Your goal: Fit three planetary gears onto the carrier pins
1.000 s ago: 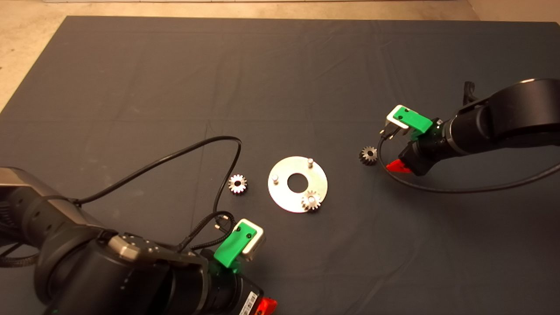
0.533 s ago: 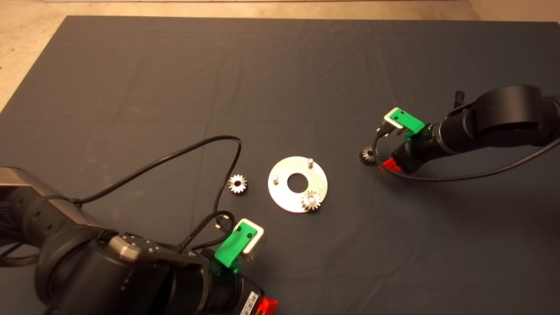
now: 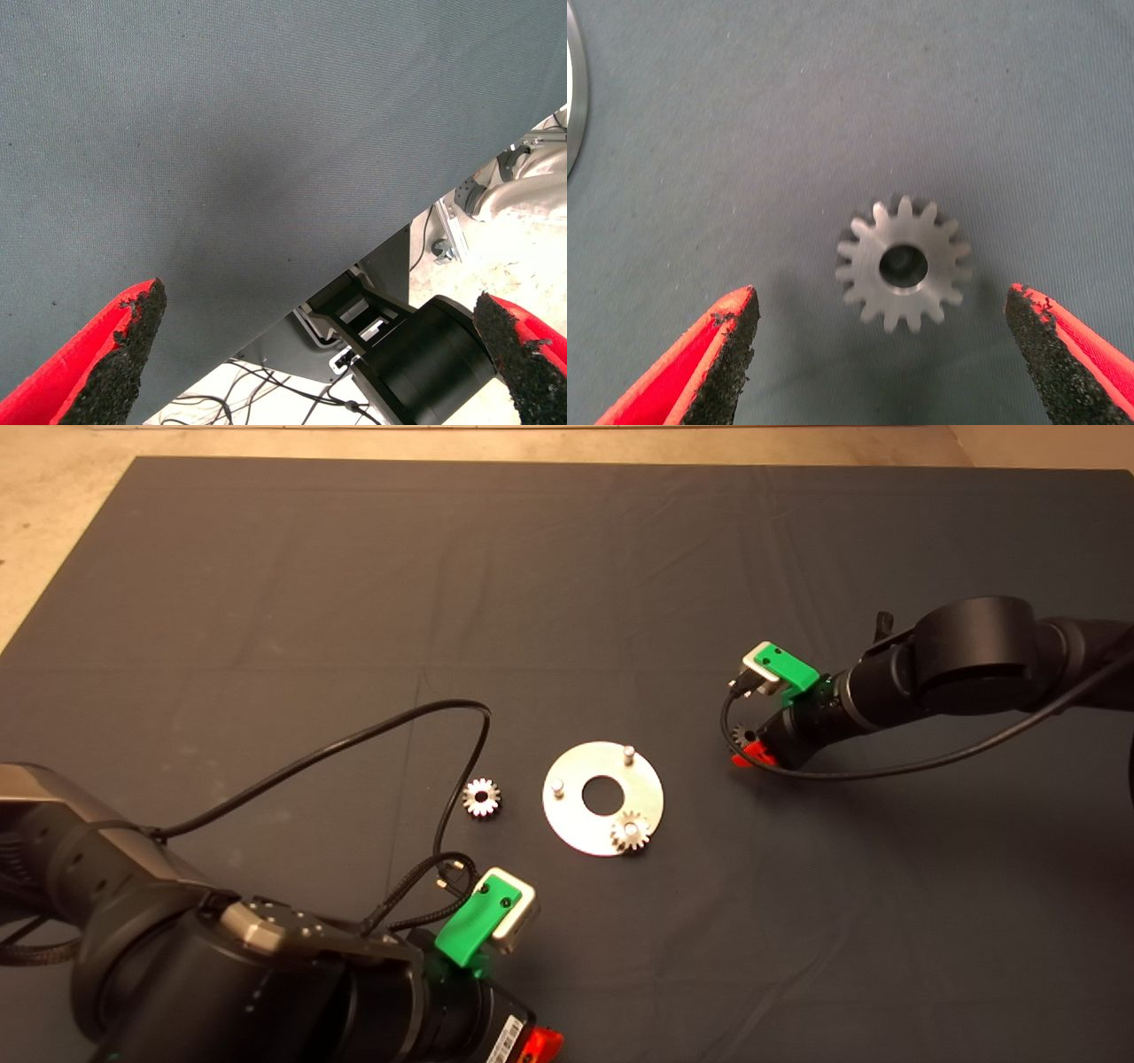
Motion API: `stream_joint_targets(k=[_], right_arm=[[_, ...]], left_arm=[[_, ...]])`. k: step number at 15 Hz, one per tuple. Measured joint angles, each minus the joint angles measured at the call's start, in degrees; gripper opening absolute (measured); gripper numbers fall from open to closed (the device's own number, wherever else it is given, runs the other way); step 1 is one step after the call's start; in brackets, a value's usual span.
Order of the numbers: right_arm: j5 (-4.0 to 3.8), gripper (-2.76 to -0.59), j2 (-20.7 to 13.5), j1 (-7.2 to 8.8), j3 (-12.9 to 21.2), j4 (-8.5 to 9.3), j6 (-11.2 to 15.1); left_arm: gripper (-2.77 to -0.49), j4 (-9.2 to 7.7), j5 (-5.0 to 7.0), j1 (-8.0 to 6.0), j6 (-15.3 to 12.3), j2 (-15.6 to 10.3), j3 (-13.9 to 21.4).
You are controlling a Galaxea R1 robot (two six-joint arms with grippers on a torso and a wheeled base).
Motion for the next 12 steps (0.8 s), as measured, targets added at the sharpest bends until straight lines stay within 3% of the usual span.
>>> stream_joint_targets(k=[10, 11, 12], right_arm=[[0.04, -1.31, 0.37, -0.05, -3.1, 0.04, -1.82], [0.22, -1.31, 0.34, -0.15, -3.12, 0.04, -1.82], [0.93, -1.31, 0.39, -0.43, -3.43, 0.06, -1.82]], left_arm=[[-0.76, 0.01, 0.0, 0.0, 0.0, -0.04, 0.0], [-0.76, 0.01, 0.0, 0.0, 0.0, -0.04, 0.0], [-0.76, 0.0, 0.0, 0.0, 0.0, -0.04, 0.0]])
